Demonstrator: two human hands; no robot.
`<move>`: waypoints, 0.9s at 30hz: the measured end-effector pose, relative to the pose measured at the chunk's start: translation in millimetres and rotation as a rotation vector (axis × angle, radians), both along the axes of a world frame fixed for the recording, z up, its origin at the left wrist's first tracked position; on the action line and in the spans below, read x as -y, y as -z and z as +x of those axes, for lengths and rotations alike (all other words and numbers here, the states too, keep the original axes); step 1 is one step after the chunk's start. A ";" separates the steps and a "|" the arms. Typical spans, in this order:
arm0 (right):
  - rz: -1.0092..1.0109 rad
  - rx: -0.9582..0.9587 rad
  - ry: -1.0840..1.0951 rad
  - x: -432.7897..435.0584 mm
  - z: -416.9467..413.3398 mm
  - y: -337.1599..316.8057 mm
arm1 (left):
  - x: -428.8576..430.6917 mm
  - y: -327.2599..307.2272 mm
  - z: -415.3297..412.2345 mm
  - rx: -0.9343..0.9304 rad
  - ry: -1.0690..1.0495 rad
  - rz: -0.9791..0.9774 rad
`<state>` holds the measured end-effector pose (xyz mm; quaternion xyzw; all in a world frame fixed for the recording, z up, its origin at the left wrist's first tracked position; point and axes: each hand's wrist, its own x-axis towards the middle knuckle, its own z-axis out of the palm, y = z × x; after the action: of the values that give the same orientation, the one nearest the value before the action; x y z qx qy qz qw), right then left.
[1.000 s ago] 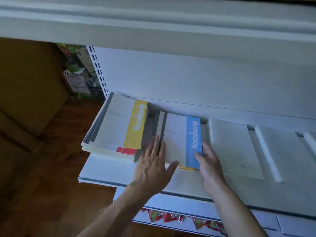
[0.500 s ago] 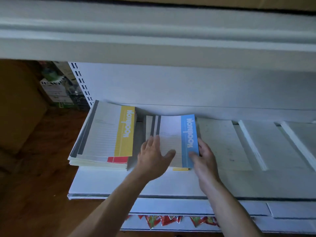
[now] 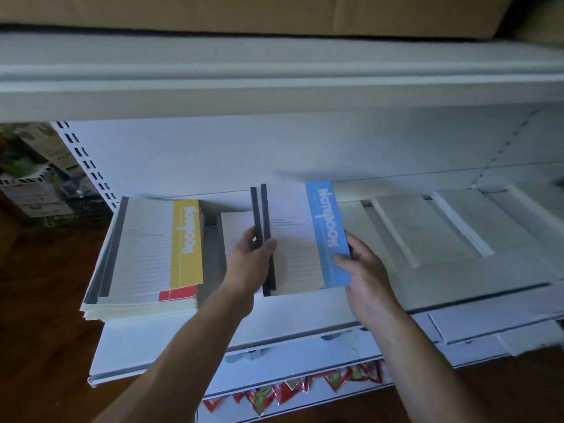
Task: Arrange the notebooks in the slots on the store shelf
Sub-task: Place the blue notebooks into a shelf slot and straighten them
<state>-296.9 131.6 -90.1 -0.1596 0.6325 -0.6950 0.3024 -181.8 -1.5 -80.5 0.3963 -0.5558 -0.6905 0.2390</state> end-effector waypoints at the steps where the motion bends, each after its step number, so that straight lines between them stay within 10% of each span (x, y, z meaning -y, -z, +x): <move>1: -0.014 -0.005 0.005 -9.5 -3.2 -2.9 | -9.1 -1.3 -5.3 -0.037 0.006 -0.004; 27: 0.083 -0.008 0.544 -499.2 -228.3 2.1 | -476.4 10.1 -321.6 -0.150 0.541 -0.005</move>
<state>-525.2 630.8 -92.2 0.0259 0.6812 -0.7236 0.1084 -503.4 474.9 -90.6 0.1808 -0.6237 -0.7554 0.0876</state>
